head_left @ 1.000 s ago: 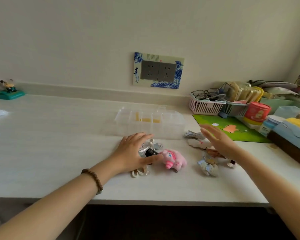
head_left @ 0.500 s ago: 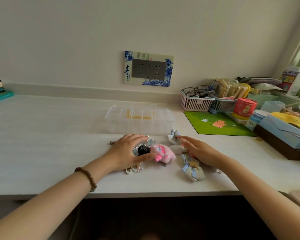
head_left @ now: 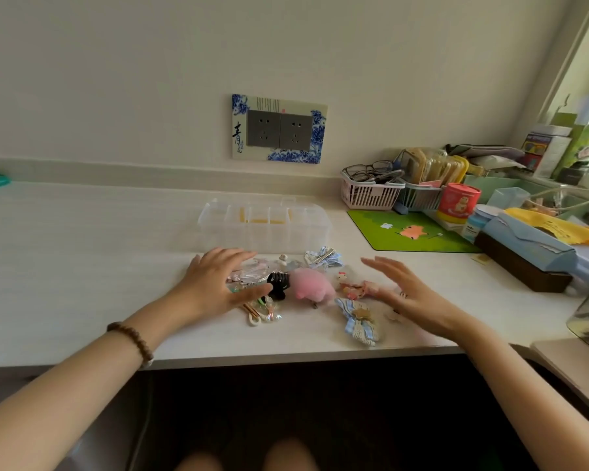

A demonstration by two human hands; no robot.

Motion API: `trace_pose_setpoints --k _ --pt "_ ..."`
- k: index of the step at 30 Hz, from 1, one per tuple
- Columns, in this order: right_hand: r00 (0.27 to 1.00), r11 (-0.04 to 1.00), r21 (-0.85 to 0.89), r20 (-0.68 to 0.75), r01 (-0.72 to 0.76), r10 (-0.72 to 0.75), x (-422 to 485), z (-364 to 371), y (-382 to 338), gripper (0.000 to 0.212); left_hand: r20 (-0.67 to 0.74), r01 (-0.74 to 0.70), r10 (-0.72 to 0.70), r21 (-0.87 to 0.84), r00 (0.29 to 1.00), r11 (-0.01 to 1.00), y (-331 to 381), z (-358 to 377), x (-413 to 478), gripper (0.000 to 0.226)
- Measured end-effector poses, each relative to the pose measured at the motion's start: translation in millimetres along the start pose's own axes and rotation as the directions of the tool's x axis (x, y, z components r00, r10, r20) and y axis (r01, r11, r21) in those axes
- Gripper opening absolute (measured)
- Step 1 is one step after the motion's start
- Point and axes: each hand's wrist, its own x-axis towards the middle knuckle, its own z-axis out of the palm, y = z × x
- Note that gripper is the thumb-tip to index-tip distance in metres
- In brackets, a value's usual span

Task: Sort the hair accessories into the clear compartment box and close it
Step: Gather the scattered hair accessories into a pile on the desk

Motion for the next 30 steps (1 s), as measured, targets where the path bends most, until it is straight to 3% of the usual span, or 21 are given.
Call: trace_pose_setpoints --k 2,6,13,16,22,27,30 --pt "0.998 0.995 -0.101 0.060 0.014 -0.008 -6.9 13.6 2.2 0.085 0.046 0.021 -0.019 -0.058 0.999 0.998 -0.4 -0.8 -4.0 0.119" --pt "0.998 0.962 -0.271 0.049 0.037 -0.025 6.1 43.3 -14.0 0.095 0.136 -0.035 0.047 -0.093 0.990 0.995 11.8 0.3 -8.8 0.119" --pt "0.999 0.977 -0.210 0.040 0.040 -0.033 35.6 87.0 -63.8 0.079 0.150 0.014 0.013 -0.174 0.989 0.985 6.8 1.3 -11.9 0.114" --pt "0.998 0.979 -0.196 0.052 0.055 -0.046 43.1 99.7 -74.0 0.074 0.139 0.049 -0.022 -0.191 0.990 0.980 3.1 -2.0 -15.2 0.128" --pt "0.988 0.998 -0.048 -0.154 -0.033 0.025 56.6 78.0 -61.3 0.088 0.080 0.001 0.007 -0.098 0.997 0.995 3.5 -6.5 -21.0 0.127" --pt "0.998 0.990 -0.137 -0.062 -0.029 0.021 61.3 84.4 -58.7 0.083 0.080 -0.042 0.052 -0.126 0.995 0.991 13.8 -4.0 -14.3 0.122" --pt "0.999 0.988 -0.157 -0.037 0.009 -0.015 56.7 95.4 -69.9 0.067 0.072 -0.064 0.072 -0.111 0.995 0.992 17.1 -4.8 -16.0 0.117"
